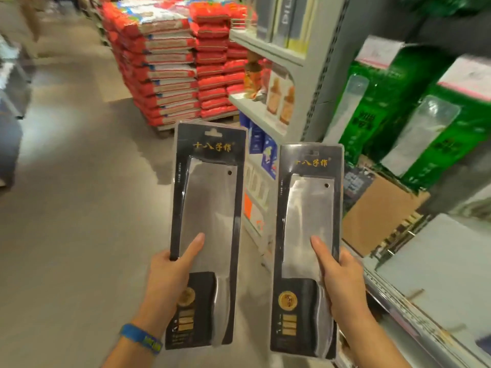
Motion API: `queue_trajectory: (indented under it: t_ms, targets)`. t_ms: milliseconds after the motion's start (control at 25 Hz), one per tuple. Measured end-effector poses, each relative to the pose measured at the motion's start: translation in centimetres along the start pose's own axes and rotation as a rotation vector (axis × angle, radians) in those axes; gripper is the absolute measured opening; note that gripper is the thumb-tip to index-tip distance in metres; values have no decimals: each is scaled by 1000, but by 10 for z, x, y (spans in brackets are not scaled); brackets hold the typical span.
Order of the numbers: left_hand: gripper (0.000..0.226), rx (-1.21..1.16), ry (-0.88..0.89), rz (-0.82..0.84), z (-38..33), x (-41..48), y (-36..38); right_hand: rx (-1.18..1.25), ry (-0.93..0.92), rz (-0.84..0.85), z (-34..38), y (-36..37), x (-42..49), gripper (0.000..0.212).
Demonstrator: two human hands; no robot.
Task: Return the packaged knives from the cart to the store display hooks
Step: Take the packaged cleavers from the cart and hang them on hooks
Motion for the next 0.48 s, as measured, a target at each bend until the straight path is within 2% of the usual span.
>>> queue_trajectory:
  t_ms: [80, 200, 320, 400, 480]
  targets:
    - [67, -5, 12, 95, -6, 39, 16, -18, -59, -115, 14, 1, 6, 43]
    - [90, -16, 49, 239, -14, 81, 53, -27, -58, -281, 22, -10, 14, 72]
    - [89, -14, 80, 388, -19, 98, 97, -25, -58, -431, 28, -32, 9, 65]
    - [83, -38, 66, 472, -25, 104, 129, -20, -73, -554, 36, -49, 4, 77]
    - [89, -80, 93, 554, -41, 107, 163, -27, -95, -665, 45, -69, 3, 91]
Point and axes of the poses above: each hand's wrist, its own x-axis towards the middle knuckle, its own y-axis out of the palm, z = x × y, the point moved 4 cm from there along x, towards the middle knuckle, and after that the axes turned 12 degrees about y, right-handed, at the moved point
